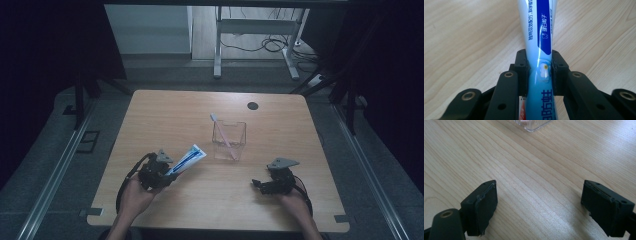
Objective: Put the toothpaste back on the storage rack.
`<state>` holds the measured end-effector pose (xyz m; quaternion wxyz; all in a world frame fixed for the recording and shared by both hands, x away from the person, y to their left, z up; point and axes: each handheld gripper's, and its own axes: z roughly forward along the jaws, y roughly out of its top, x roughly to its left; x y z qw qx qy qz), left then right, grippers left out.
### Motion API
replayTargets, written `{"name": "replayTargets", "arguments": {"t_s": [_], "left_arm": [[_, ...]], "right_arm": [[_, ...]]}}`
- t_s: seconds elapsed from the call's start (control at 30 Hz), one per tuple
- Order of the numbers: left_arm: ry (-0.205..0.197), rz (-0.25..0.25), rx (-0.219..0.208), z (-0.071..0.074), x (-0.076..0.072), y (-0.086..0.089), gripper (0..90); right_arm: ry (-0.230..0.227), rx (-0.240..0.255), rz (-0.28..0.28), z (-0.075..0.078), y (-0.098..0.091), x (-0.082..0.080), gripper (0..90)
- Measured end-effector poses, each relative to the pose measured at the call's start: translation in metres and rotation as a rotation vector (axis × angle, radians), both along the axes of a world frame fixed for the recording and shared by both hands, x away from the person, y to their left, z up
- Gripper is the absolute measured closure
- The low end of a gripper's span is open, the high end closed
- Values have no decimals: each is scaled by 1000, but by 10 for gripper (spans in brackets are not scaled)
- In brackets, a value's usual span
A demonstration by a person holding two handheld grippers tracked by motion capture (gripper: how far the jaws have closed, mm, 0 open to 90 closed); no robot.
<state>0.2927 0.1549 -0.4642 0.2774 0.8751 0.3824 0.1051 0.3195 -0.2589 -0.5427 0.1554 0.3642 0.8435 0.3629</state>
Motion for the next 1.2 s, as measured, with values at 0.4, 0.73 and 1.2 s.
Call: {"name": "replayTargets", "arguments": {"t_s": [0.4,0.73,1.2], "left_arm": [[-35,12,-61,20,1,6,726],[-53,15,-115,33,5,9,727],[-69,23,-210,51,21,11,728]], "right_arm": [[0,-1,1,0,0,0,136],[0,-1,1,0,0,0,136],[0,0,0,0,0,0,136]]}}
